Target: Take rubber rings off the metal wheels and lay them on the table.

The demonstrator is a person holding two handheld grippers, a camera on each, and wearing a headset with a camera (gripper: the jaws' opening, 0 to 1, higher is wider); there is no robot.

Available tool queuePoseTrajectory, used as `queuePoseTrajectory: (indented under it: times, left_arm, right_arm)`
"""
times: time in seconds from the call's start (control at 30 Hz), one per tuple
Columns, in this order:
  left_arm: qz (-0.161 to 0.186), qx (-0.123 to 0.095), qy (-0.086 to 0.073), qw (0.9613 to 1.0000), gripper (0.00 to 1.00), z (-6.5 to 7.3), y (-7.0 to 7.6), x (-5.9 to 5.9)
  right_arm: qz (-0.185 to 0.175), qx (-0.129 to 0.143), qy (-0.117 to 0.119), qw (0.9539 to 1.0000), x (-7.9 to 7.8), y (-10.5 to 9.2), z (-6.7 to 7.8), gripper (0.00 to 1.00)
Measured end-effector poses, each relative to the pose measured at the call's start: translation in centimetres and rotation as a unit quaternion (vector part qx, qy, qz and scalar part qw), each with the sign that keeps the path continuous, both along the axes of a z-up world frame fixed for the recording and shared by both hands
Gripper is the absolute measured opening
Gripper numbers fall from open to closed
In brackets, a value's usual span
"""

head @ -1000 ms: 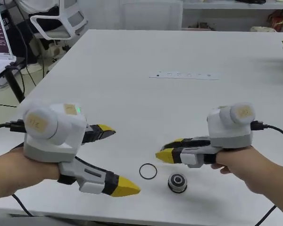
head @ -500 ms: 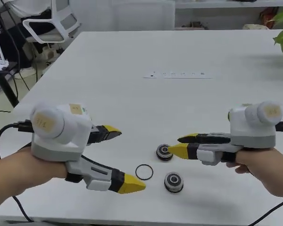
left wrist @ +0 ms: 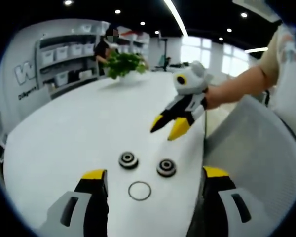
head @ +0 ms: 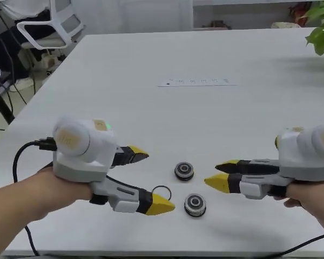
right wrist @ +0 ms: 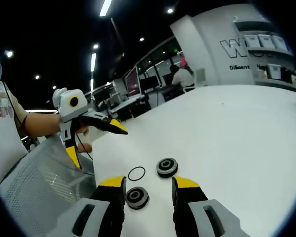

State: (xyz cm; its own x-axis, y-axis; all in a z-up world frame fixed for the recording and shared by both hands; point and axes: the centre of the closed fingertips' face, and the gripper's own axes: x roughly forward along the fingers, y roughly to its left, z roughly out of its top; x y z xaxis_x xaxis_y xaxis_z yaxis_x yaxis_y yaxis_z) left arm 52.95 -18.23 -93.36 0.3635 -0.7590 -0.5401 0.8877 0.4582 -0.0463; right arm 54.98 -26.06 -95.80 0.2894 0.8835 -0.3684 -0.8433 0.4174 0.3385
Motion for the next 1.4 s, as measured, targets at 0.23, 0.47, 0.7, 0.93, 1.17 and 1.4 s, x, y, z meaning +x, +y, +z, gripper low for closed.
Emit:
queuePoseTrajectory:
  times: [0.23,0.47,0.7,0.93,1.17,1.4]
  left_arm:
    - [-0.013,0.002,0.011,0.9999,0.71,-1.0,-1.3,0.1]
    - [-0.031,0.014,0.022,0.9992,0.65,-2.4,-2.3,-0.3]
    - [-0.043,0.024,0.029,0.9984,0.58,-3.5,-3.3,-0.5]
    - [-0.056,0.030,0.036,0.9973,0.52,-4.5,-4.3,-0.8]
    - [-0.061,0.038,0.045,0.9964,0.42,-5.6,-4.8,-1.1]
    - [-0.060,0.038,0.045,0.9965,0.34,-6.1,-5.4,-1.0]
  right_arm:
    - [0.015,-0.021,0.000,0.9997,-1.0,-0.5,-1.7,0.33]
    - [0.040,-0.045,-0.006,0.9981,-2.3,-0.3,-3.2,0.32]
    - [0.064,-0.069,-0.013,0.9955,-2.8,-0.4,-5.0,0.28]
    - [0.071,-0.072,-0.018,0.9947,-3.0,0.1,-5.4,0.23]
    - [0.082,-0.076,-0.024,0.9934,-3.1,0.6,-5.9,0.19]
    - [0.083,-0.077,-0.028,0.9932,-2.9,1.0,-6.0,0.15]
